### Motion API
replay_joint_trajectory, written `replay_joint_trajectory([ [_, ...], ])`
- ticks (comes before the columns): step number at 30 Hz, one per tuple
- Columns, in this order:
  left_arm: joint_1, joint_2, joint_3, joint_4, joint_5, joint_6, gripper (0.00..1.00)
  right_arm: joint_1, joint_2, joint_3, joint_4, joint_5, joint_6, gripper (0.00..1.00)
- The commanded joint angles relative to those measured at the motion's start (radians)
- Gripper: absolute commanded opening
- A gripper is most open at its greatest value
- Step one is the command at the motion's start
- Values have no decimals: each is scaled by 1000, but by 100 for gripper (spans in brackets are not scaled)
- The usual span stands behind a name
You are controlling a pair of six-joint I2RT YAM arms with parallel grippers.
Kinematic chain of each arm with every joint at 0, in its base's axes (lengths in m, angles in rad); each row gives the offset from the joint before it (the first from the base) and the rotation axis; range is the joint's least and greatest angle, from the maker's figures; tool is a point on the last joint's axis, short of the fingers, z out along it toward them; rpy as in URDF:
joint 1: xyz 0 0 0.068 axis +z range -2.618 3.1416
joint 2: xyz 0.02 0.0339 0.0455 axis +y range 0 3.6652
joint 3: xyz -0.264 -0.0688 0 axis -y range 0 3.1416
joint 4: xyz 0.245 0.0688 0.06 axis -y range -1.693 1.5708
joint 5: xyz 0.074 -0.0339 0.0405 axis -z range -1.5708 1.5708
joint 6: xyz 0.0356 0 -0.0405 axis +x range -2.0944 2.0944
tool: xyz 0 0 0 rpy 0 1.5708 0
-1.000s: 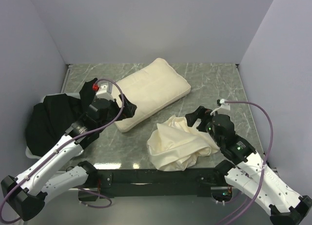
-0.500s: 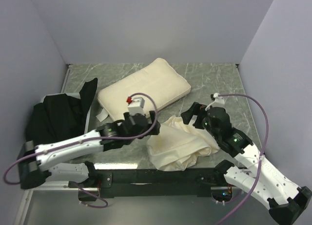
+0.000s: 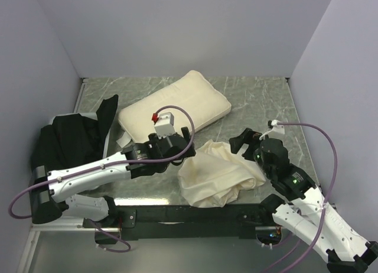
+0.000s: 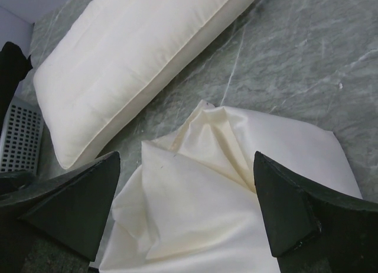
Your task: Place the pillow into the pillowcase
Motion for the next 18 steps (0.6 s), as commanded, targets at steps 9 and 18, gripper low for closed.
replay_joint_trajectory([
  [9, -3, -275, -206, 67, -44, -9, 99, 1, 20, -23, 70, 61, 27, 100],
  [18, -1, -280, -211, 39, -54, -27, 99, 0, 11, -51, 67, 73, 34, 100],
])
